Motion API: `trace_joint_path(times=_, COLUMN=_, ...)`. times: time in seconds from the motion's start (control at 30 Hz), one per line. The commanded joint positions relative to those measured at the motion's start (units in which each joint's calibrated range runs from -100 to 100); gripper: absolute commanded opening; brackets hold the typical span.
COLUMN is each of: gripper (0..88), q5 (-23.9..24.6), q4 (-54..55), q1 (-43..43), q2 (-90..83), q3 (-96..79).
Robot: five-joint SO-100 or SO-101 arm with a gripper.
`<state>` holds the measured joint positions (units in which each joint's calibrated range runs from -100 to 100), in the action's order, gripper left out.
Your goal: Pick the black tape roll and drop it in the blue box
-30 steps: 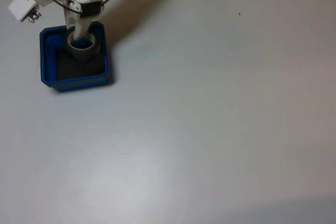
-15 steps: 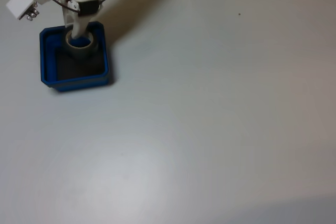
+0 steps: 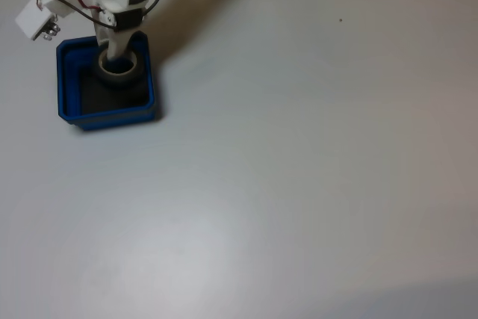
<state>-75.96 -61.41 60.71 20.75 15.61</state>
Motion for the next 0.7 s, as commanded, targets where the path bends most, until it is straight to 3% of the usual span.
trace_joint_path(times=0.0, gripper=1.2, q5=-0.3, q4=0.4, q1=0.3, q2=-1.2, q3=4.1)
trace_joint_path(times=0.67, gripper=1.2, q5=-0.2, q4=0.5, q1=0.3, q2=0.3, q3=4.3)
